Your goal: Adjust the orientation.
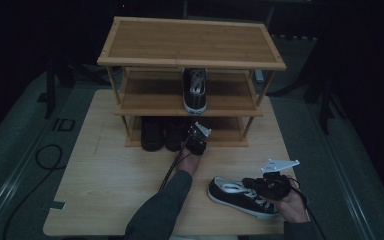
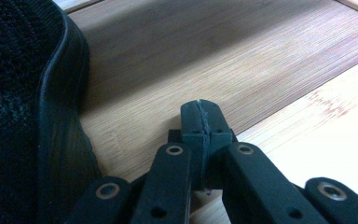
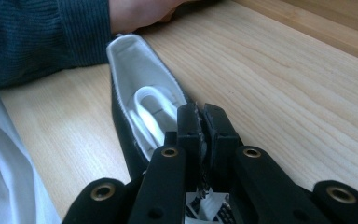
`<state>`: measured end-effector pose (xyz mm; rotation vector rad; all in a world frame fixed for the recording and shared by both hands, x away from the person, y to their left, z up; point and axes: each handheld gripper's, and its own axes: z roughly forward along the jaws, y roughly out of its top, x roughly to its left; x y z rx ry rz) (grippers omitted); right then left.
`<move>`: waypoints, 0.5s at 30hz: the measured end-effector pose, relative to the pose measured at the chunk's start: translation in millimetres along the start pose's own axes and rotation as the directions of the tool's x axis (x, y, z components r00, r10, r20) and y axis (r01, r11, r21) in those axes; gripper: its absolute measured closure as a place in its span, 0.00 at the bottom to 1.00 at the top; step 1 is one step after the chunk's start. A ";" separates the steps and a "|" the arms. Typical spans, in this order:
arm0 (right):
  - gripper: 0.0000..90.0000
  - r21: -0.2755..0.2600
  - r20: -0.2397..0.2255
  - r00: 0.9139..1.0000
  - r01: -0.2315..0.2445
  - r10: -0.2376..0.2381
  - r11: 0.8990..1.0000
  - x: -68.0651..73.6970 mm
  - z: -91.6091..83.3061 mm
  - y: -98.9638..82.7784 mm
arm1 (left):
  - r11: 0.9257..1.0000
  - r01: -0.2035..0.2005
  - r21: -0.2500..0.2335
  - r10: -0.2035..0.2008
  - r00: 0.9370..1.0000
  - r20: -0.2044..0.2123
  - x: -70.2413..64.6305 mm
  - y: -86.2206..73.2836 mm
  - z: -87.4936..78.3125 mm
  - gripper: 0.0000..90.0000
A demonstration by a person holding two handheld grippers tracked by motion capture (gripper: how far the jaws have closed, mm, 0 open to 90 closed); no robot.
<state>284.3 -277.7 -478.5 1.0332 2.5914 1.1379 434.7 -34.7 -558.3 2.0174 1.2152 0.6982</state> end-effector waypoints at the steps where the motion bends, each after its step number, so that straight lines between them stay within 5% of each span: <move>1: 0.96 -0.003 0.001 1.000 0.002 -0.002 1.000 -0.3 0.4 0.7 | 1.000 0.000 0.000 0.000 1.000 0.001 0.1 0.0 0.0 1.00; 15: 0.97 -0.007 -0.007 1.000 0.028 -0.028 1.000 0.0 17.4 18.5 | 1.000 0.002 -0.001 -0.002 1.000 0.002 0.3 0.0 0.0 1.00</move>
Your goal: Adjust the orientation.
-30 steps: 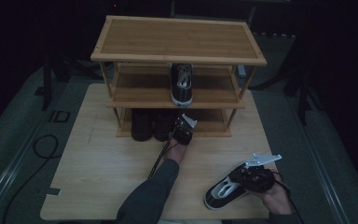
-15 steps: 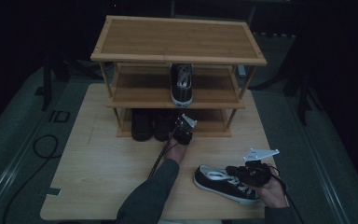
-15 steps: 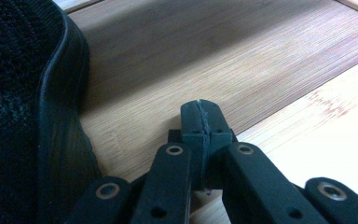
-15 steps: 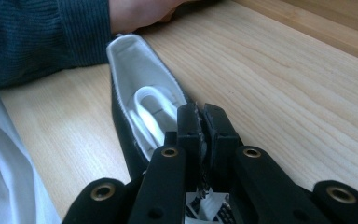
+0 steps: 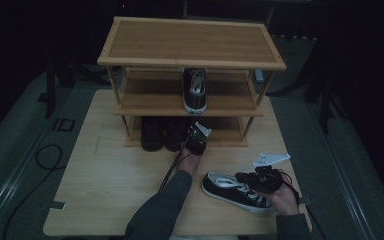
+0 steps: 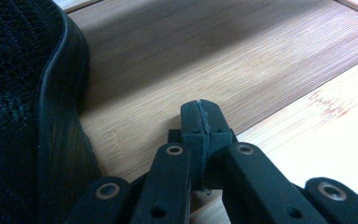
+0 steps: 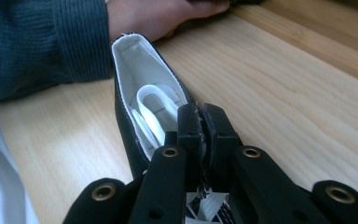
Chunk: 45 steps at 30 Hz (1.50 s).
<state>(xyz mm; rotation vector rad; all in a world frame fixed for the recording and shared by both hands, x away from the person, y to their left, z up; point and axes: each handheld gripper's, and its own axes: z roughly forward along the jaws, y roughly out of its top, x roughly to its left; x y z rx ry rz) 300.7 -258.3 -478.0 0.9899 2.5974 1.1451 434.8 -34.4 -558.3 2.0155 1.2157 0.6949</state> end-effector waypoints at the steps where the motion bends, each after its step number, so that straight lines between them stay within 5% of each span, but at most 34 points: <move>1: 0.97 -0.001 -0.002 1.000 0.003 -0.003 1.000 0.0 2.3 2.4 | 1.000 0.001 0.000 -0.001 1.000 0.001 0.0 0.0 0.0 1.00; 10: 0.97 -0.017 0.012 1.000 0.028 -0.028 0.999 0.6 16.1 22.9 | 1.000 -0.003 0.003 0.003 1.000 0.006 2.0 -0.6 -0.6 1.00; 21: 0.88 0.004 -0.006 0.999 0.046 -0.046 0.999 5.6 19.6 22.1 | 1.000 -0.002 0.003 0.002 1.000 0.005 2.0 -0.6 -0.7 1.00; 26: 0.85 -0.064 -0.002 1.000 0.026 -0.026 0.998 5.6 2.8 20.4 | 1.000 -0.002 0.003 0.002 1.000 0.005 2.0 -0.6 -0.7 1.00; 31: 1.00 -0.070 -0.023 0.999 0.022 -0.024 0.997 8.3 -11.6 7.4 | 1.000 -0.001 0.003 0.001 1.000 0.005 2.0 -0.6 -0.7 1.00; 45: 1.00 0.037 -0.060 0.998 0.007 -0.004 0.999 20.6 -6.6 -40.8 | 1.000 -0.002 0.003 0.002 1.000 0.004 1.9 -0.6 -0.6 1.00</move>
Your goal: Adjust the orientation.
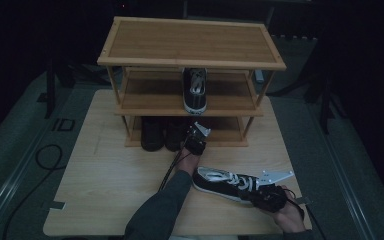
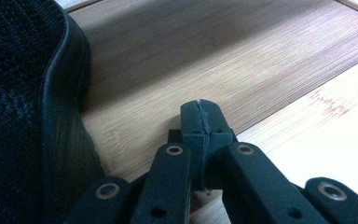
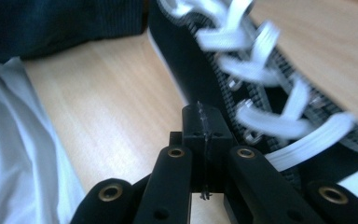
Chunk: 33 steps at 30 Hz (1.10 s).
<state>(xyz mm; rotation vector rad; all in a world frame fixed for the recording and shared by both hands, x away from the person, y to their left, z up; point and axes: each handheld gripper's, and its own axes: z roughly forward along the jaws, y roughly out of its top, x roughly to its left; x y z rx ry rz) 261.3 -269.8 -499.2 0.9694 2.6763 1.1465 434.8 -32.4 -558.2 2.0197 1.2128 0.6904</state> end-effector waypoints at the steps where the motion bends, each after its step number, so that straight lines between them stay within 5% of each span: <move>1: 1.00 0.007 -0.004 1.000 0.000 0.000 1.000 1.2 1.1 -1.4 | 1.000 -0.001 0.000 0.001 1.000 0.000 0.1 0.0 0.0 1.00; 5: 1.00 0.051 -0.011 1.000 0.025 -0.024 0.998 5.9 9.1 -6.1 | 1.000 -0.002 0.000 0.002 1.000 -0.002 -0.2 0.0 0.0 1.00; 11: 1.00 0.113 0.045 0.999 0.004 -0.009 0.994 0.2 16.2 -8.8 | 1.000 0.000 0.000 0.000 1.000 0.000 0.0 0.0 0.0 1.00; 21: 1.00 0.108 0.063 0.998 -0.016 0.009 0.994 -6.5 13.4 -11.8 | 1.000 0.000 0.000 0.000 1.000 -0.003 -0.2 0.0 -0.1 1.00; 33: 1.00 0.087 0.205 0.975 -0.102 0.082 0.991 -30.9 1.0 -11.7 | 1.000 -0.001 0.000 0.001 1.000 -0.004 -0.5 0.0 -0.1 1.00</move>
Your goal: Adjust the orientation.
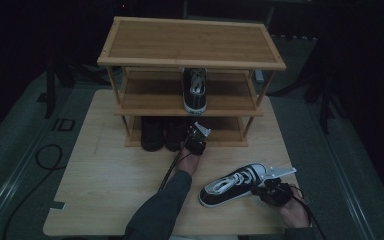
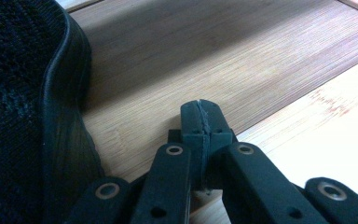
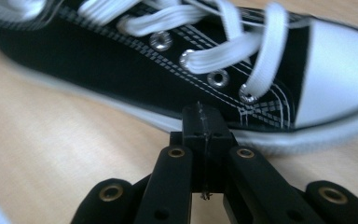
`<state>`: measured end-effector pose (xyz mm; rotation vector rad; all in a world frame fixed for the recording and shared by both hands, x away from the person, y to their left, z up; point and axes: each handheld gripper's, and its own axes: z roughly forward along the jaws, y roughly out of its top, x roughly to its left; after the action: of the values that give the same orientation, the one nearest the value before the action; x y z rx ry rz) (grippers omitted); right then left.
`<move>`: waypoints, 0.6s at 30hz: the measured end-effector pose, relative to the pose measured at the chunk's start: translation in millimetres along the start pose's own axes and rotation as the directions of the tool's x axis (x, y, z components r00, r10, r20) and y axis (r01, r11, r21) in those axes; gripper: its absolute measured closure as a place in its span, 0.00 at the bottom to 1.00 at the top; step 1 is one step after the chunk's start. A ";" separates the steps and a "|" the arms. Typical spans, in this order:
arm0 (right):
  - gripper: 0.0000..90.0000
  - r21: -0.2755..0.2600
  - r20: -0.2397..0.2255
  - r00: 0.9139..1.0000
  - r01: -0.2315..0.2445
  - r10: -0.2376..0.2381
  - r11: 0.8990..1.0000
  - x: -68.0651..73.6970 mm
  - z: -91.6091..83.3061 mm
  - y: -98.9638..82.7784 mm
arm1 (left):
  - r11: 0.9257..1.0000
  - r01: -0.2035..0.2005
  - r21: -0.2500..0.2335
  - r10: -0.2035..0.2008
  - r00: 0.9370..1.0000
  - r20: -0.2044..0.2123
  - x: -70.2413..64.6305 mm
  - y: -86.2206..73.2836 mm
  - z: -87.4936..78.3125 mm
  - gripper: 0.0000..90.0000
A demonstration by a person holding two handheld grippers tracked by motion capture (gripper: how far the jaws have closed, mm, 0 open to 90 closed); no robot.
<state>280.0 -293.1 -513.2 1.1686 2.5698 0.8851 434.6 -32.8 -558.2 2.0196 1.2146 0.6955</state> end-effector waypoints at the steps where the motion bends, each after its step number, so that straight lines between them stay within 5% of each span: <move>1: 1.00 -0.001 0.009 1.000 -0.008 0.008 1.000 -2.5 0.2 0.7 | 1.000 -0.001 0.000 0.001 1.000 0.000 0.0 0.0 0.0 1.00; 10: 1.00 -0.035 0.092 0.992 -0.084 0.086 0.996 -25.4 11.6 16.9 | 1.000 -0.001 0.000 0.001 1.000 -0.001 -0.1 0.0 0.1 1.00; 18: 1.00 -0.038 0.120 0.988 -0.090 0.094 0.995 -39.1 28.8 42.6 | 1.000 -0.002 0.000 0.002 1.000 -0.001 -0.1 0.0 0.0 1.00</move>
<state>344.3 -287.3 -514.4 1.2991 2.4136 0.8441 434.6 -32.9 -558.2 2.0213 1.2136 0.6978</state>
